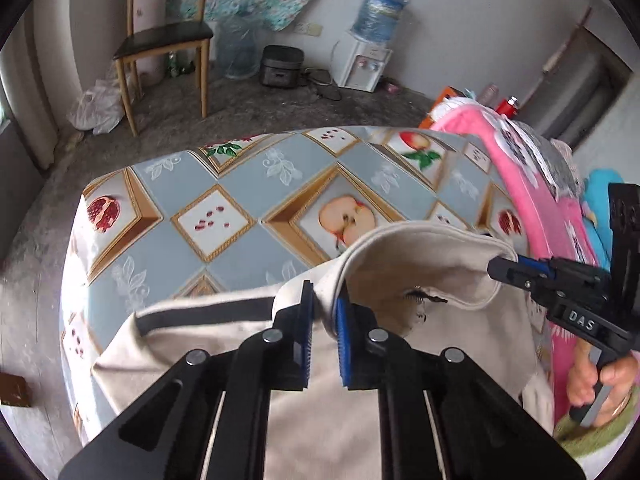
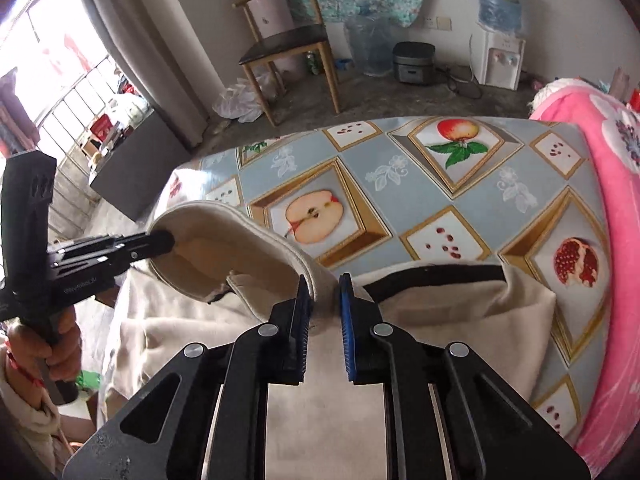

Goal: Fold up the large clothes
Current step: 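Grasp the jacket's shoulder edge with the left tool while the right tool grasps the other shoulder, lifting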

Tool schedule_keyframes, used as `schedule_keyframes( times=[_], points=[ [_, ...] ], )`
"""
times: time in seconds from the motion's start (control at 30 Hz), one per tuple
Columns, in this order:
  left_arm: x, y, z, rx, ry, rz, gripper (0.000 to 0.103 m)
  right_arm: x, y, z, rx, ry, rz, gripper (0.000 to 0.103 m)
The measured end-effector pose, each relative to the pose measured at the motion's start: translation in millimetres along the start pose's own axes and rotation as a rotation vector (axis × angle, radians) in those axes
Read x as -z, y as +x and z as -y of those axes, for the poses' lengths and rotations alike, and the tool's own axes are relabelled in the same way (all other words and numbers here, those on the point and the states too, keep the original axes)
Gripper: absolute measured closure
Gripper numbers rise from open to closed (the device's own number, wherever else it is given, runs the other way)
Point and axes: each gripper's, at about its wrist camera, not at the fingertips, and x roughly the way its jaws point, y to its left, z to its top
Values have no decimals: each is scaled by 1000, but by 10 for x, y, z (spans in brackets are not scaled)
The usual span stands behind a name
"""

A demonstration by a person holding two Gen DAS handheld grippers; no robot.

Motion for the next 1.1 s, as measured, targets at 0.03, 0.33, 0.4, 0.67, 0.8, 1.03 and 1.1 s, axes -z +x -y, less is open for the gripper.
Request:
schedule_keyframes(
  times=[0.03, 0.33, 0.4, 0.67, 0.8, 1.03, 1.1],
  points=[
    [106, -48, 11, 3, 9, 6, 93, 79, -1, -20, 15, -11, -5, 89],
    [816, -7, 146, -26, 65, 2, 91, 662, 145, -162, 140, -82, -25, 89],
    [917, -9, 160, -30, 72, 2, 90, 726, 183, -180, 167, -102, -33, 89],
    [1191, -303, 22, 119, 4, 26, 86, 910, 84, -84, 107, -75, -67, 80],
    [1135, -448, -258, 211, -124, 55, 83, 941, -214, 188, -122, 92, -46, 63],
    [849, -75, -597, 312, -400, -55, 67, 730, -158, 714, -350, 460, -35, 45],
    [822, 128, -622, 318, -462, -110, 67, 675, 57, 765, -327, 517, -83, 45]
  ],
)
